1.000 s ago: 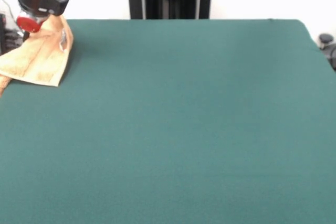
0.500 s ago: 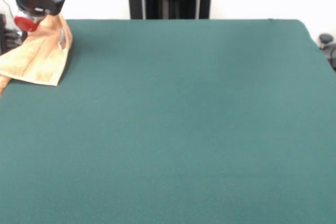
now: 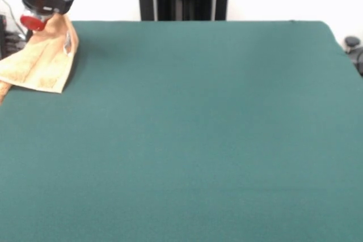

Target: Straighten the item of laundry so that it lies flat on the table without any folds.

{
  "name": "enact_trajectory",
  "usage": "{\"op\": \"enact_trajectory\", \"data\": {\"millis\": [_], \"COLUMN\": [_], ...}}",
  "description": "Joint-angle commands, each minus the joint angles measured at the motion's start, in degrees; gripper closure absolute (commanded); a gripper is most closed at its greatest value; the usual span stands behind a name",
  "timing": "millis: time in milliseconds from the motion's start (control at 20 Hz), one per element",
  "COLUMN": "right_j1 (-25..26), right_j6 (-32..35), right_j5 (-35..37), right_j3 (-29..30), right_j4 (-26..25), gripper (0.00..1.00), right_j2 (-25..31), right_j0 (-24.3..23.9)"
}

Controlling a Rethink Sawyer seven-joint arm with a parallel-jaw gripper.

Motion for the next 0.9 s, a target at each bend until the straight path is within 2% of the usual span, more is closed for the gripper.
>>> {"op": "enact_trajectory", "data": {"millis": [50, 100, 300, 400, 500, 750, 900], "right_j1": [-4.81, -5.45, -13.23, -14.98, -13.23, -6.39, -4.69], "right_j6": [-0.06, -0.48, -7.02, -7.12, -4.93, 4.90, 4.37], "right_j5": [15.87, 15.04, 12.68, 13.26, 12.25, 11.09, 10.70], "right_j3": [-6.17, -5.87, -0.23, 1.09, -0.24, -4.56, -6.40], "right_j4": [3.07, 2.46, -3.36, -4.77, -4.71, 0.90, 0.24], "gripper": [0.00, 0.00, 0.00, 0.00, 0.00, 0.00, 0.00], "right_j2": [4.12, 4.80, 11.20, 10.83, 10.98, 8.39, 6.62], "right_j0": [4.29, 3.53, -3.79, -3.27, -2.47, 3.66, 4.47]}}
